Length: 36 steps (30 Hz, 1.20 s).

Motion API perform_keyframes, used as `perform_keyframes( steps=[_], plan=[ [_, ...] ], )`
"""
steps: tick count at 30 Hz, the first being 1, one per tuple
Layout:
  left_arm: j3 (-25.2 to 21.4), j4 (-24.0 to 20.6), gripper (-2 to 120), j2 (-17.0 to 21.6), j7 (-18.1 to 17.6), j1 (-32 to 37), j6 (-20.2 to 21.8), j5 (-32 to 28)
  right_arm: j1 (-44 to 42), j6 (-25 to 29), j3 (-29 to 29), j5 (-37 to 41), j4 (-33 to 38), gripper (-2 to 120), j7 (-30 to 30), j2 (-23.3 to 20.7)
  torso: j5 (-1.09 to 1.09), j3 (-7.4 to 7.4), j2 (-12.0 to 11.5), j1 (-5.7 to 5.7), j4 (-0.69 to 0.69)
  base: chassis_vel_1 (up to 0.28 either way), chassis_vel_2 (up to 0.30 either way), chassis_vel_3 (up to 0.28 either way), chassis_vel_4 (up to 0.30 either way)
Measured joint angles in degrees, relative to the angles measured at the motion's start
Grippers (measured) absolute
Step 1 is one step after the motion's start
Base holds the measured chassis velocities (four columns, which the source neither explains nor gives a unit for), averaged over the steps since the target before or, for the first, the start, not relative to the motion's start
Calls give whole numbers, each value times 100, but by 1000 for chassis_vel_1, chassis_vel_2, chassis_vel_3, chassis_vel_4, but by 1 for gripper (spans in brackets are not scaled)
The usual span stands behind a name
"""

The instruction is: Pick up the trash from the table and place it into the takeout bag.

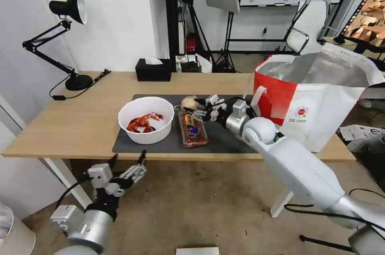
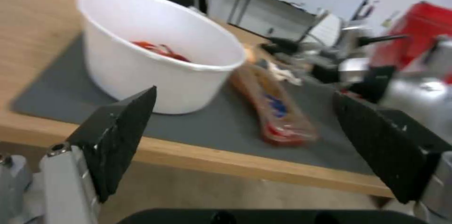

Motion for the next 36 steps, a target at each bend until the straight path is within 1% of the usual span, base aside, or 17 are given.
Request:
perform_keyframes(
  steps=[1,2,5,6,9,10,11,12,14,17,20,25,27,30,32,35,36],
  plan=[
    [36,19,100,65,27,-62,21,-134,80,51,-101,-22,-146,39,-91,57,-1,0,0,0,0,0,0,0,0],
    [36,19,100,65,27,-62,21,-134,80,51,-101,-22,-146,39,-91,57,-1,0,0,0,0,0,0,0,0],
    [176,185,100,230,91,-321,68,-568,223,71,-340,-73,-506,26,-317,247,0,0,0,0,1,0,0,0,0],
    [176,185,100,230,91,-321,68,-568,223,71,-340,-73,-506,26,-317,247,0,0,0,0,1,0,0,0,0],
    [361,523,100,491,64,-823,91,-1122,205,-53,-358,-76,-620,9,-299,303,-4,-1,0,0,-2,0,0,0,0],
    [419,613,100,573,34,-958,92,-1306,190,-80,-358,-77,-629,7,-281,302,-2,0,0,1,-3,0,0,0,0],
    [419,613,100,573,34,-958,92,-1306,190,-80,-358,-77,-629,7,-281,302,-2,0,0,1,-3,0,0,0,0],
    [500,704,100,682,7,-1121,99,-1518,177,-107,-352,-75,-626,1,-239,297,0,0,0,1,-2,0,0,0,0],
    [618,802,100,819,-6,-1320,107,-1697,166,-151,-308,-54,-593,0,-172,272,-1,0,0,1,-2,0,0,0,0],
    [684,845,100,881,-7,-1423,109,-1787,161,-177,-294,-39,-566,0,-144,249,-1,0,0,1,-2,0,0,0,0],
    [1007,1042,100,989,-57,-1844,130,-2079,135,-226,-293,-17,-496,0,-117,135,-1,-1,0,0,-2,0,0,0,0],
    [1169,1153,100,997,-98,-2020,143,-2126,111,-244,-291,-13,-484,0,-94,114,0,-1,0,1,-2,0,0,0,0],
    [1423,1362,100,1001,-179,-2253,155,-2172,72,-269,-269,-2,-445,0,-66,84,0,-1,0,0,-2,0,0,0,0],
    [1527,1488,100,1004,-246,-2379,157,-2238,58,-285,-265,8,-407,0,-57,62,0,-1,0,0,-1,0,0,0,0],
    [1595,1597,100,1004,-311,-2507,157,-2354,50,-299,-258,15,-370,0,-42,39,0,-1,0,0,-2,0,0,0,0],
    [1706,1829,100,977,-513,-2856,173,-2762,25,-332,-231,34,-272,0,-10,-14,0,0,0,0,-2,0,0,0,0],
    [1706,1829,100,977,-513,-2856,173,-2762,25,-332,-231,34,-272,0,-10,-14,0,0,0,0,-2,0,0,0,0]
  ],
)
